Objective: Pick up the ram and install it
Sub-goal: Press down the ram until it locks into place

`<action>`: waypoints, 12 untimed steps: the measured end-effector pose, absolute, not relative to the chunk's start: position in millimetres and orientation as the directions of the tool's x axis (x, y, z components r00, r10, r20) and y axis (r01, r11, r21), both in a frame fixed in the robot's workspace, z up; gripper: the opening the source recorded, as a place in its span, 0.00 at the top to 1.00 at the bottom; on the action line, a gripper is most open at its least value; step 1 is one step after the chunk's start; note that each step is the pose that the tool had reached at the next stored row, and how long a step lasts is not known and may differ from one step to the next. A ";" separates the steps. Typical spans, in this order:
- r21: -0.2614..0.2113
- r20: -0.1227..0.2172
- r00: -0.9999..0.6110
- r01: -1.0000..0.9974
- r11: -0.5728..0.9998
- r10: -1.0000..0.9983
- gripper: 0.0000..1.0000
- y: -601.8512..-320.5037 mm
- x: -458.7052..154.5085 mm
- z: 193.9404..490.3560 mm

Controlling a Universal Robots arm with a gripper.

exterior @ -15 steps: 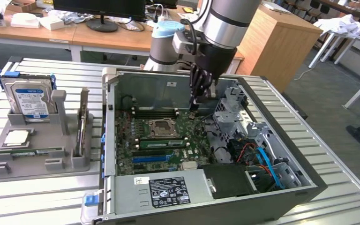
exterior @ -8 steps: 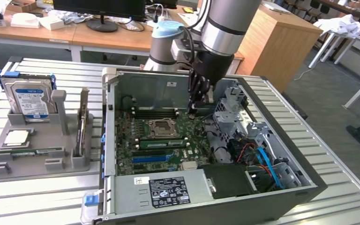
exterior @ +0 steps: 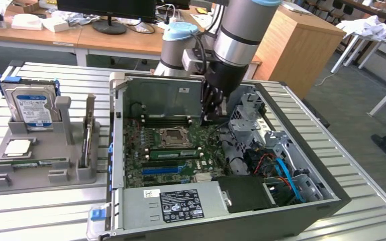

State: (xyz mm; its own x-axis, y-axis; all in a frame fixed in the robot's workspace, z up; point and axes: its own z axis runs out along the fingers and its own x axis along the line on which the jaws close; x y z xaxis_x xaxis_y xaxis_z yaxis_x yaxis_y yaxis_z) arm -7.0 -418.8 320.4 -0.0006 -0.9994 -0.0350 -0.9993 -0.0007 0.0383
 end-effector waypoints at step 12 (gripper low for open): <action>0.039 -0.035 -0.001 -0.999 -0.001 -0.999 0.90 -418.8 -0.4 315.6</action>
State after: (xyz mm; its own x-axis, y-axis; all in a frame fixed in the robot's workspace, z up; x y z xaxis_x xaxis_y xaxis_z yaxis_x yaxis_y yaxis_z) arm -0.4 -418.8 315.6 -0.0007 -0.9994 -0.0350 -0.9992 -0.0006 0.0388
